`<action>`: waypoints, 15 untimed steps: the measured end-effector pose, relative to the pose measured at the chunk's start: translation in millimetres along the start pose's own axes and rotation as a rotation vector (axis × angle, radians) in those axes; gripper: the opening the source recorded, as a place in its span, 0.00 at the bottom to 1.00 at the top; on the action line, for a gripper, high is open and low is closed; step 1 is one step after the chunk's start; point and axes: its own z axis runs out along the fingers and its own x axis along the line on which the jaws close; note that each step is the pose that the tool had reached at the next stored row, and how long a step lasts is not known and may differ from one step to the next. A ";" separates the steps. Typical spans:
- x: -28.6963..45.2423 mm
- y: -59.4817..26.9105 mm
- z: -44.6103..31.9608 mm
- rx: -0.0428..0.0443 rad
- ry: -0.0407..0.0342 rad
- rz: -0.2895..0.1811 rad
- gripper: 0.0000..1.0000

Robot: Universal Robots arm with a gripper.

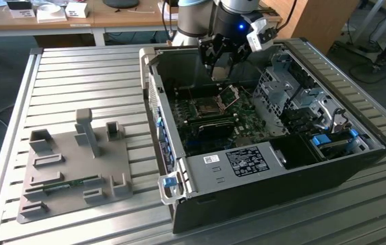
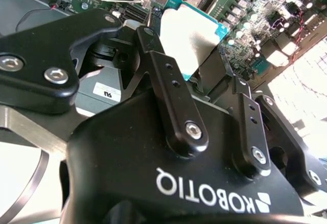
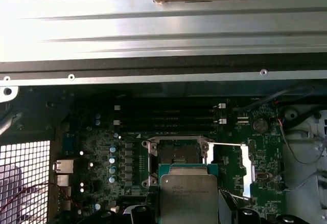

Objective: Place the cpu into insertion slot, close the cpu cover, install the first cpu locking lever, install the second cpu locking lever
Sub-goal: 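Place the cpu into insertion slot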

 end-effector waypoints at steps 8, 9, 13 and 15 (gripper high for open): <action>0.1 -0.7 7.0 -0.0001 -0.0006 0.000 0.54; 0.1 -0.8 7.9 0.0000 -0.0009 0.000 0.54; 0.5 -1.2 12.6 -0.0001 -0.0035 0.000 0.54; 0.8 -1.5 15.1 0.0000 -0.0052 0.000 0.54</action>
